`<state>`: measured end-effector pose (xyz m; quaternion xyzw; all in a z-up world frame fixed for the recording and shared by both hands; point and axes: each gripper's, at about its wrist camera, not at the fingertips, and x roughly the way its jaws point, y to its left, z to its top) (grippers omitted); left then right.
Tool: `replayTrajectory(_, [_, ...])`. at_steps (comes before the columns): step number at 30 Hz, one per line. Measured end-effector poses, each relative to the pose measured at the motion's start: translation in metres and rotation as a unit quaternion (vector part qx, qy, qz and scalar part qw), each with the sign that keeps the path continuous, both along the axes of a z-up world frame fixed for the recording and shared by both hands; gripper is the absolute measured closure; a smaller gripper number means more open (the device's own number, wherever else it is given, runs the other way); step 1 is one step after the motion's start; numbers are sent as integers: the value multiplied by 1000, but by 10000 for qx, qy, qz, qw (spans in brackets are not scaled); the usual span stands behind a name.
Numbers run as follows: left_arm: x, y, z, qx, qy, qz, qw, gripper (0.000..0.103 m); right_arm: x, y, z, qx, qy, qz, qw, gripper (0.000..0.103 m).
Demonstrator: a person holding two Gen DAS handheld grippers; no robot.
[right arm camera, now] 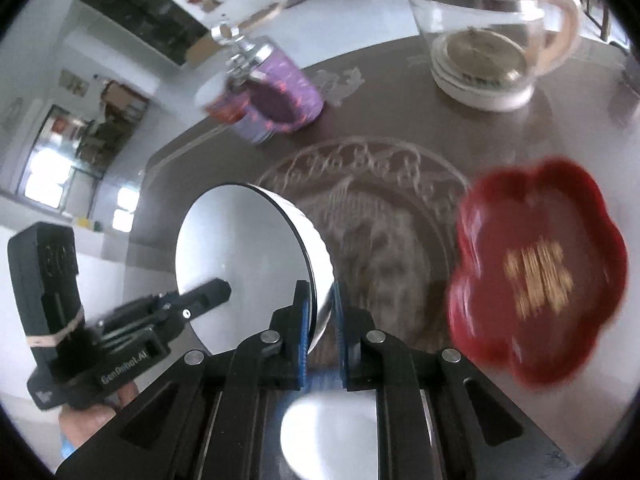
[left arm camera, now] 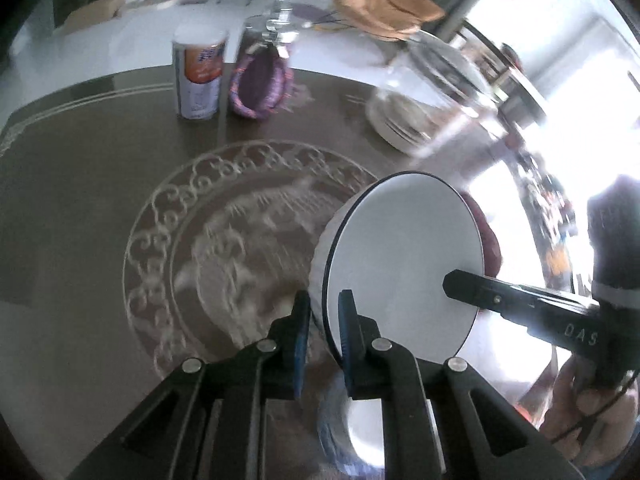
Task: Organize plates and bowls
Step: 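Lower the black-rimmed bowl into the white bowl on the blue plate and release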
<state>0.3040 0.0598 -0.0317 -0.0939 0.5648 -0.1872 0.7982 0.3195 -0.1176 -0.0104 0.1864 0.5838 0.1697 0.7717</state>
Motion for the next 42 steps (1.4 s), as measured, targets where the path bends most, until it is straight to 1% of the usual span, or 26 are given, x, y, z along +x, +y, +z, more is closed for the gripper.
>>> replayTrajectory(2, [-32,-4,2,16,-25,-146,9999,90,-25,-4,2,43,65,-12,10000,91])
replayTrajectory(5, [-64,-16,-1,101,-29,-282,9995,90,-63,-11,-1,39,210,-44,9998,91])
replayTrajectory(9, [-89,-24,-20,185,87,-326,9993,90,-92,-15,-18,-78,360,-119,9992,91])
replayTrajectory(12, [-98,-34,-27,327,24,-357,9988,90,-103,-18,-29,-110,347,-239,9991,91])
replayTrajectory(18, [-105,-53,-36,792,-140,-500,9955,89,-110,-23,-41,-336,292,-339,9984,91])
replayTrajectory(21, [-107,-58,-40,980,-208,-532,9935,89,-119,-30,-43,-420,200,-388,9982,91])
replayTrajectory(23, [-108,-60,-39,1091,-332,-546,9920,89,-122,-31,-41,-463,110,-372,9982,92])
replayTrajectory(27, [-109,-65,-35,1244,-452,-581,9895,89,-123,-24,-39,-554,-25,-306,9980,92])
replayTrajectory(29, [-109,-65,-30,1304,-589,-585,9880,89,-124,-20,-39,-635,-109,-279,9975,92])
replayTrajectory(31, [-110,-63,-22,1432,-809,-508,9851,89,-124,-17,-38,-712,-201,-251,9969,92])
replayTrajectory(32, [-110,-62,-19,1447,-867,-500,9844,89,-124,-15,-37,-750,-257,-240,9966,92])
replayTrajectory(36, [-109,-51,-10,1313,-941,-338,9863,89,-128,-11,-32,-869,-496,-193,9948,91])
replayTrajectory(38, [-110,-48,-8,1441,-1065,-173,9837,89,-130,-10,-28,-929,-639,-176,9935,89])
replayTrajectory(41, [-110,-36,-4,1209,-1079,34,9868,89,-137,-11,-21,-999,-875,-183,9910,88])
replayTrajectory(42, [-111,-32,-4,1165,-1092,106,9871,89,-141,-13,-17,-1011,-982,-212,9898,85])
